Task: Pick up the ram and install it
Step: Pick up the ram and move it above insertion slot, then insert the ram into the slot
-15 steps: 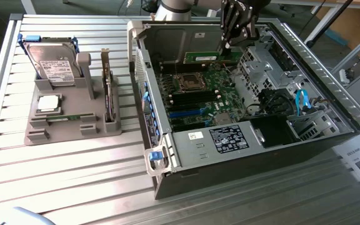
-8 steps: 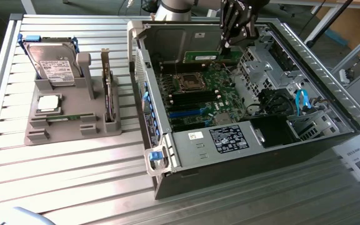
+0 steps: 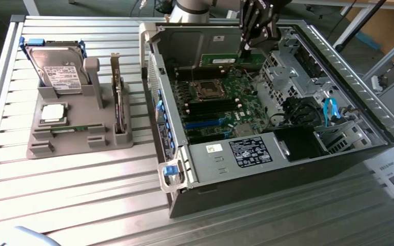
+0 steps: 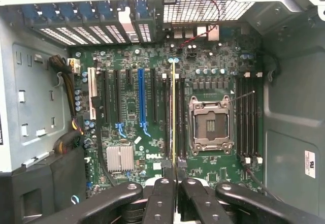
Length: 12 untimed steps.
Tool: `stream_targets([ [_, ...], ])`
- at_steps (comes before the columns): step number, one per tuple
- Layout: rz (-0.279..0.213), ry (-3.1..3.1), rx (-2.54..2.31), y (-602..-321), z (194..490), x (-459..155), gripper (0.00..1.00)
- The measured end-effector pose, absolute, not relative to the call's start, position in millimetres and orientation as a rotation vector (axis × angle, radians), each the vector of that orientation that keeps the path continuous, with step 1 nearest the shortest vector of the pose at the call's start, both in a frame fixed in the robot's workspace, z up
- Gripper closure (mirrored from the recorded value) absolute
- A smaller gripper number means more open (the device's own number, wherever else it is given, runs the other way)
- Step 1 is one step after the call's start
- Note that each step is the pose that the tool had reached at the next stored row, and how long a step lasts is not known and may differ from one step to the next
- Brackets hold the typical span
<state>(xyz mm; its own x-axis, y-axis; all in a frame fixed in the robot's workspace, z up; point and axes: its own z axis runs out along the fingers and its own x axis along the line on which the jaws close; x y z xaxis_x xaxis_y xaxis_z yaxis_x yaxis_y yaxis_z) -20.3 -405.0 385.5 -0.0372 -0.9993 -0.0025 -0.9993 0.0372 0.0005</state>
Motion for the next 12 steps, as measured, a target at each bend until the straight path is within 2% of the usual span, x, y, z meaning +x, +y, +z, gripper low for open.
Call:
stream_targets([
  [12,0.003,2.261,-2.179,-404.4,385.4,-20.3,0.88],
])
